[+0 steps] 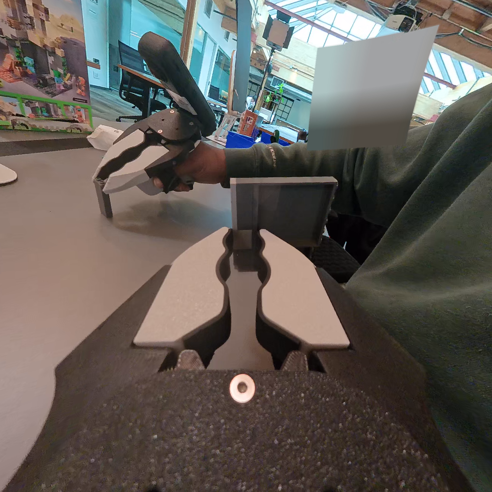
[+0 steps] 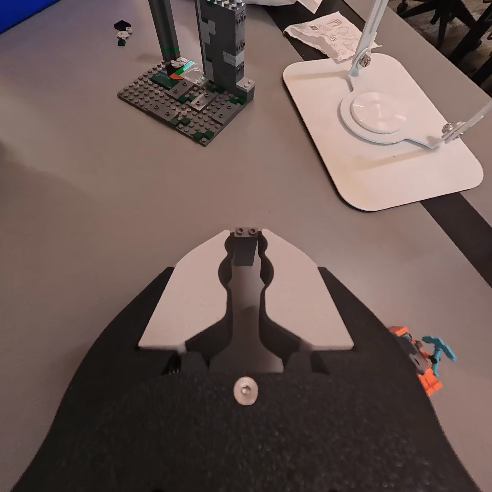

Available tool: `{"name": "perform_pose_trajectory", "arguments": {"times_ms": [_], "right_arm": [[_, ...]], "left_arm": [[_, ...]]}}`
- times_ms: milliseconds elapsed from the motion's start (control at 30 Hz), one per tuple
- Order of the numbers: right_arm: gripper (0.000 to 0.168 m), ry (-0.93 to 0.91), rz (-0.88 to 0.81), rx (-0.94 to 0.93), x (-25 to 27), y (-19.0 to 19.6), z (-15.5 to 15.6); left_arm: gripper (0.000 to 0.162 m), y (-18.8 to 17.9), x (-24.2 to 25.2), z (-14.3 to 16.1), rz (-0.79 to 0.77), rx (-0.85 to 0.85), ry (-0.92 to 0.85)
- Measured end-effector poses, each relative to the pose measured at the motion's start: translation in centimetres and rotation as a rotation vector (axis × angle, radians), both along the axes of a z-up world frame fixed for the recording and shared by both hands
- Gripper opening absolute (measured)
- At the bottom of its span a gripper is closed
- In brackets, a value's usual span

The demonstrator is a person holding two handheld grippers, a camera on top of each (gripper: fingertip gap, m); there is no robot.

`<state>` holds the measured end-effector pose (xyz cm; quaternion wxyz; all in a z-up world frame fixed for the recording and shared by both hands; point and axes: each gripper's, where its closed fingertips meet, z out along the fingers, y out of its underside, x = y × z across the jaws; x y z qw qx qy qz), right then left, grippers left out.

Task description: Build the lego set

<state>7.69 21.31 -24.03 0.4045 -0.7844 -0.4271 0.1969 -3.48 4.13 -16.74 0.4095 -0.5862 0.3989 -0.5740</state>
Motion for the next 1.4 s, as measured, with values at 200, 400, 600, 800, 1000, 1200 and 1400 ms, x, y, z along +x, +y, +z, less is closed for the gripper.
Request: {"name": "perform_pose_trajectory", "arguments": {"times_ms": [200,400,600,800,1000,1200,1400], "right_arm": [[0.018,-0.006,0.002,-0.018,0.1,-0.1,-0.3],[0.019,-0.024,-0.001,-0.033,0.4,-0.1,-0.4],[0.023,-0.047,0.009,-0.063,0.5,-0.4,-0.5],[0.029,-0.21,0.099,-0.223,0.9,-1.6,-0.6],[0.036,-0.496,0.191,-0.295,0.9,-1.5,0.0],[0.032,-0.675,0.218,-0.307,0.8,-1.0,-0.1],[0.028,-0.672,0.194,-0.331,1.1,-0.7,-0.3]], "left_arm": [[0.016,0.0,0.1,-0.2,-0.003,-0.003,0.006],[0.016,0.1,0.1,-0.3,-0.002,-0.007,0.01],[0.016,0.1,0.1,-0.3,-0.003,-0.008,0.01],[0.016,-0.1,0.1,-0.3,-0.008,-0.007,0.01],[0.016,0.4,-0.2,-0.1,-0.003,-0.047,-0.014],[0.016,0.7,-0.6,0.3,0.006,-0.059,-0.033],[0.016,0.7,-0.6,0.3,0.004,-0.065,-0.037]]}}
